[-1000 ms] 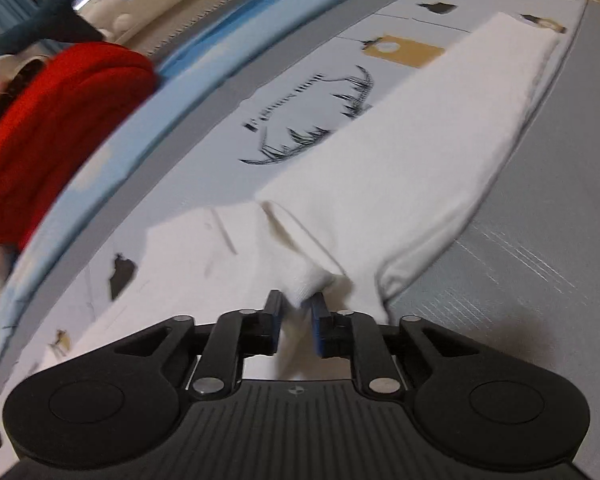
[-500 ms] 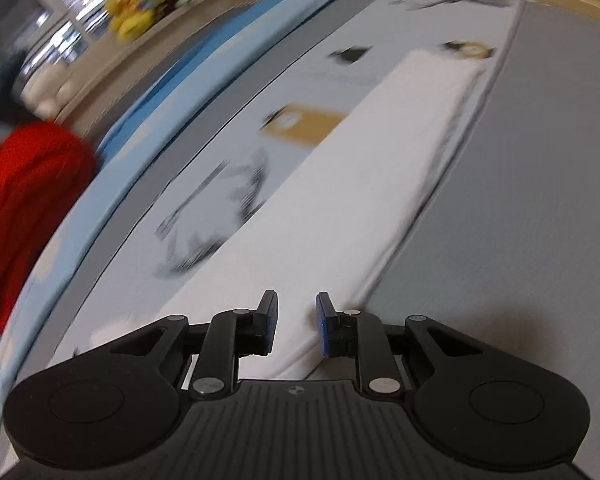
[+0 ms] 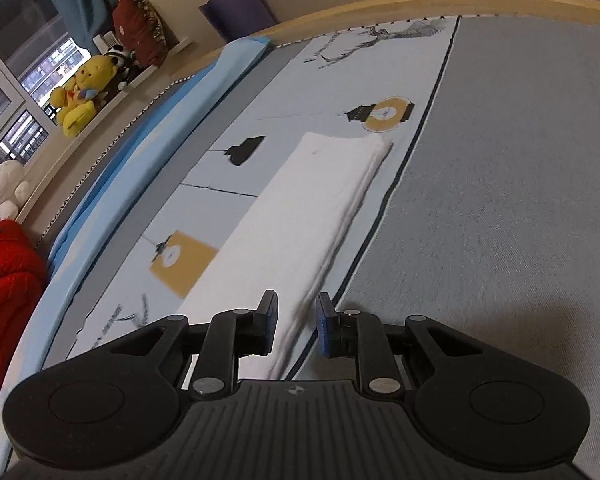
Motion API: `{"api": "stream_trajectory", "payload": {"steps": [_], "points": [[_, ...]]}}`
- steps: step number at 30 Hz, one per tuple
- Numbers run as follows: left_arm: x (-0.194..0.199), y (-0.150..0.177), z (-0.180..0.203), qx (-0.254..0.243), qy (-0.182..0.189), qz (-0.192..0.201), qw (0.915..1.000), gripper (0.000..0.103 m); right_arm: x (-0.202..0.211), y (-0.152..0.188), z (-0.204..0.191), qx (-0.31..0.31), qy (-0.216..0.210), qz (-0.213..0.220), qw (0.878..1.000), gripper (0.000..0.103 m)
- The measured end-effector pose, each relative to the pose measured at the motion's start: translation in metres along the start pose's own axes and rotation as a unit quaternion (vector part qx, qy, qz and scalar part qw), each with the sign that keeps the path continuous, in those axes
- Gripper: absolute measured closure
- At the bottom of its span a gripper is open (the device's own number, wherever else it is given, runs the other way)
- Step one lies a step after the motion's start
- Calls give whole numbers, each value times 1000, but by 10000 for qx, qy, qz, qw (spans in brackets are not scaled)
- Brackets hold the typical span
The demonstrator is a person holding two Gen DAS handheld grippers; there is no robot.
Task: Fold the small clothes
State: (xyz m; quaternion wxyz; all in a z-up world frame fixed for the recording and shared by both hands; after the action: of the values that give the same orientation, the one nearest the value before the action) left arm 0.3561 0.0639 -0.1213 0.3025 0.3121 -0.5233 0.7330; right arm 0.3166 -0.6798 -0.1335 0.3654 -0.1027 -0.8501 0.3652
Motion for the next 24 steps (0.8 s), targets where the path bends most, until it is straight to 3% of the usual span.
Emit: {"api": "stream_trajectory", "payload": {"steps": [3,15,16,17,20,22,24], "points": [[-1,2,4,-26,40,-11,10000,77,-13,2,15,-97,194,-45,9998,81],[-3,1,0,-20,13,4,10000,77,-39,-11,21,-691,-150,288,9971,81],[-2,0,-1,-5,22,14,10000,77,-40,-11,19,-643,-153,301,9974,89],[-1,-1,-2,11,30,28,10000,77,-41,-11,16,-564,-129,312,9978,96],[4,-6,-8,109,45,71,9999,77,-33,-12,-2,-69,43,453,9989,98],[9,-11,-13,229,58,128,9996,77,-13,-19,-34,590,65,812,9949,98],[14,-16,-17,316,74,194,9993,77,17,-24,-78,1160,-178,1198,9858,98]]}}
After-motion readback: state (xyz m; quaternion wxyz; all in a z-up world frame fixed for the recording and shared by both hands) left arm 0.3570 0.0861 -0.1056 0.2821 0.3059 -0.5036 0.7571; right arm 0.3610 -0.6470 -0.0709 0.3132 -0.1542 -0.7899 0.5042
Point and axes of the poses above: each gripper's, at about its wrist camera, not at the fingertips, and x roughly against the way its jaws point, z to its right, y to its underside, the point moved 7 cm from there along -x, roughly the way its jaws point, and after that the axes turned 12 degrees about z, right-handed, at the moved point
